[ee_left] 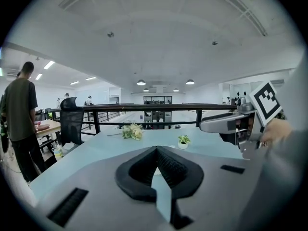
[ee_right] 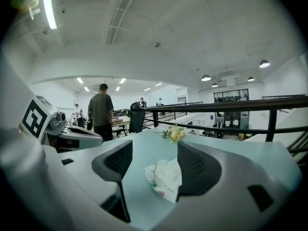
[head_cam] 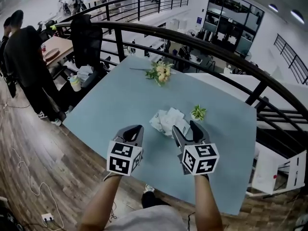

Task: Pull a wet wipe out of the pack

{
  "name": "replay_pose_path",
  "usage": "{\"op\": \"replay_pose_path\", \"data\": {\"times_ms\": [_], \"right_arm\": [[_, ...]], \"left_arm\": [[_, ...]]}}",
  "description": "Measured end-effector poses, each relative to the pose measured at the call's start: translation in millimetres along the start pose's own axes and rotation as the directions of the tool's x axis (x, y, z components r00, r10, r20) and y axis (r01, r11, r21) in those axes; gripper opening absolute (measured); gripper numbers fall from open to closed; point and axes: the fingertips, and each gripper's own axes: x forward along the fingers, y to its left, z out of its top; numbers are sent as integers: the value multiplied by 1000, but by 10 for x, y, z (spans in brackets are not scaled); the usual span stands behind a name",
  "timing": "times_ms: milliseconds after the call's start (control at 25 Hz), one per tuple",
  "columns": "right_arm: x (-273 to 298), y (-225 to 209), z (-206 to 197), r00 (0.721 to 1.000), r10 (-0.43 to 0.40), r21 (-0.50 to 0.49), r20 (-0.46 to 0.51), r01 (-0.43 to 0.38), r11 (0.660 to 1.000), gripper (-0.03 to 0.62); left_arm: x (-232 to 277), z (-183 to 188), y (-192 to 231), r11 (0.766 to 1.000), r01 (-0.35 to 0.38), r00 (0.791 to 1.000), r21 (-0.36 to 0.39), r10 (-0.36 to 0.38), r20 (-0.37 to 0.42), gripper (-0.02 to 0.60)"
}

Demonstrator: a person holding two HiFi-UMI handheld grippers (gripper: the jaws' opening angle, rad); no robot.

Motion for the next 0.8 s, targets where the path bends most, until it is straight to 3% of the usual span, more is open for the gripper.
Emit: {"op": "replay_pose_path", "data": {"times_ms": [400, 800], "right_arm": [[594, -554, 120, 998, -59, 33, -19, 60, 998, 275], [813, -794, 26, 991, -126, 62, -53, 129, 990, 275]], "left_arm": [[793, 249, 274, 998, 50, 998, 29, -50, -30, -6], [1281, 350, 329, 988, 133, 990, 77, -129, -63, -6]]}}
